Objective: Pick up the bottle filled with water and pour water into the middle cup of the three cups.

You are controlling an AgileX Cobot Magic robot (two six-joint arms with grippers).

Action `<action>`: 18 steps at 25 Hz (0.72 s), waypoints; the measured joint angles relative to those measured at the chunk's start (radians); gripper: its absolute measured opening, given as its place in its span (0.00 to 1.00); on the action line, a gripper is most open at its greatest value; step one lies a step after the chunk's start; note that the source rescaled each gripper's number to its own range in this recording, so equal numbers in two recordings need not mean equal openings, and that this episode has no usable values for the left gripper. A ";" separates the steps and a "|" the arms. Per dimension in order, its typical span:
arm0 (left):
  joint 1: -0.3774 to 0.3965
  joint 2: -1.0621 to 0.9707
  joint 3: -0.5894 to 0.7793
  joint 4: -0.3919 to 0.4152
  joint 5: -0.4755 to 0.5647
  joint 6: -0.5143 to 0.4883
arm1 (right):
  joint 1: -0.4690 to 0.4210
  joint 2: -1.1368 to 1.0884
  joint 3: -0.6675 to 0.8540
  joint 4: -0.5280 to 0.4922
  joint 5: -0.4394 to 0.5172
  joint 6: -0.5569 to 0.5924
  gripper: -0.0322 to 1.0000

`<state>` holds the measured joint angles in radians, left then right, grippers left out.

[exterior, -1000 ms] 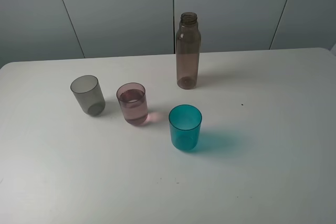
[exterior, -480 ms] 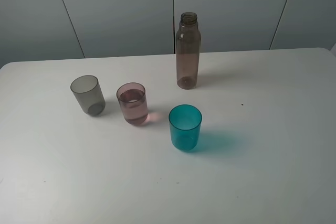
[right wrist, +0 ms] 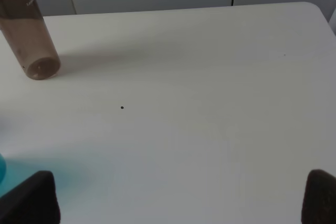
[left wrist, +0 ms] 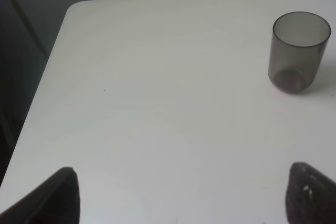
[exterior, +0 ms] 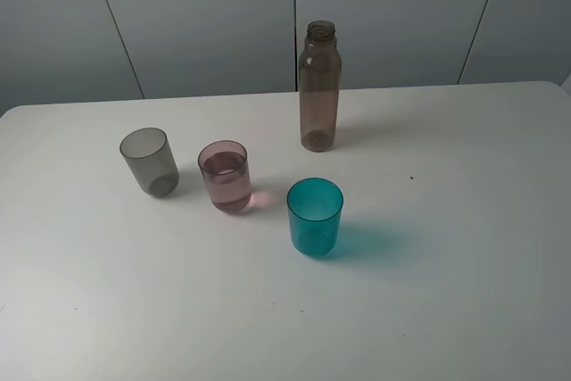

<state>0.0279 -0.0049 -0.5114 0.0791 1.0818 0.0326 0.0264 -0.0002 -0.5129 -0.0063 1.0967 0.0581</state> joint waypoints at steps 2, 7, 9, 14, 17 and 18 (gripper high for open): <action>0.000 0.000 0.000 0.000 0.000 0.000 | 0.000 0.000 0.000 0.000 0.000 0.000 1.00; 0.000 0.000 0.000 0.000 0.000 0.000 | 0.000 0.000 0.000 0.000 0.000 0.000 1.00; 0.000 0.000 0.000 0.000 0.000 0.000 | 0.000 0.000 0.000 0.000 0.000 0.000 1.00; 0.000 0.000 0.000 0.000 0.000 0.000 | 0.000 0.000 0.000 0.000 0.000 0.000 1.00; 0.000 0.000 0.000 0.000 0.000 0.000 | 0.000 0.000 0.000 0.000 0.000 0.004 1.00; 0.000 0.000 0.000 0.000 0.000 0.000 | 0.000 0.000 0.000 0.000 0.000 0.004 1.00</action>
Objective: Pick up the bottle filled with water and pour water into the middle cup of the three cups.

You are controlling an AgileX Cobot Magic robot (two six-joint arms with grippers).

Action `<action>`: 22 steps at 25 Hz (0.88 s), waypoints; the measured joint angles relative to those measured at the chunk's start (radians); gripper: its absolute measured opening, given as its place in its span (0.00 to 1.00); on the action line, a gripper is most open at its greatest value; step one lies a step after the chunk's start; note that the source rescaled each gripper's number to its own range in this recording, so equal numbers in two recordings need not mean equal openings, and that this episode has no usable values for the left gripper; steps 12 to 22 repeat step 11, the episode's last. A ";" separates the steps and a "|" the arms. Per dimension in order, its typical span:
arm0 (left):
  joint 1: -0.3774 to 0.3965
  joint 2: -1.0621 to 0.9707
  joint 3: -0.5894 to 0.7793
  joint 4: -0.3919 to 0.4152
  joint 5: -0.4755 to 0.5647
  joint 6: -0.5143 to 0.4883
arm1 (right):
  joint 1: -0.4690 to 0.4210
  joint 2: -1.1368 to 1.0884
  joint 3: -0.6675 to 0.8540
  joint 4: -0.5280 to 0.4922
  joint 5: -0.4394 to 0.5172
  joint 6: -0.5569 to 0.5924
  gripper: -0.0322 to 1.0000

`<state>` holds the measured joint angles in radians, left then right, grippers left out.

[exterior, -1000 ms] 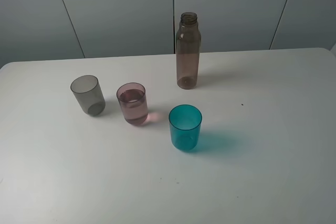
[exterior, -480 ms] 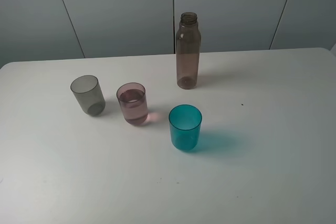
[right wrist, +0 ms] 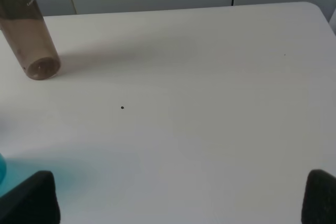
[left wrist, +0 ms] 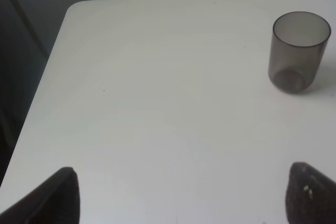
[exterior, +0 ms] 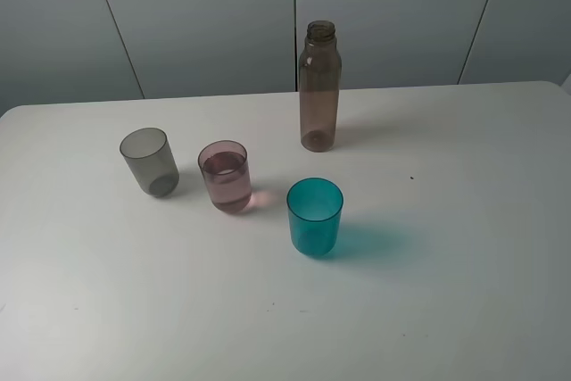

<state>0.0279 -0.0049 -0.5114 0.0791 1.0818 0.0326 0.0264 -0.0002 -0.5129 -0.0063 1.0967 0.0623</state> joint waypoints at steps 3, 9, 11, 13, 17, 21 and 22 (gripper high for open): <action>0.000 0.000 0.000 0.000 0.000 0.000 | 0.000 0.000 0.000 0.000 0.000 0.004 1.00; 0.000 0.000 0.000 0.000 0.000 0.000 | 0.000 0.000 0.000 0.000 0.000 0.004 1.00; 0.000 0.000 0.000 0.000 0.000 0.000 | 0.000 0.000 0.000 0.000 0.000 0.004 1.00; 0.000 0.000 0.000 0.000 0.000 0.000 | 0.000 0.000 0.000 0.000 0.000 0.004 1.00; 0.000 0.000 0.000 0.000 0.000 0.000 | 0.000 0.000 0.000 0.000 0.000 0.004 1.00; 0.000 0.000 0.000 0.000 0.000 0.000 | 0.000 0.000 0.000 0.000 0.000 0.004 1.00; 0.000 0.000 0.000 0.000 0.000 0.000 | 0.000 0.000 0.000 0.000 0.000 0.004 1.00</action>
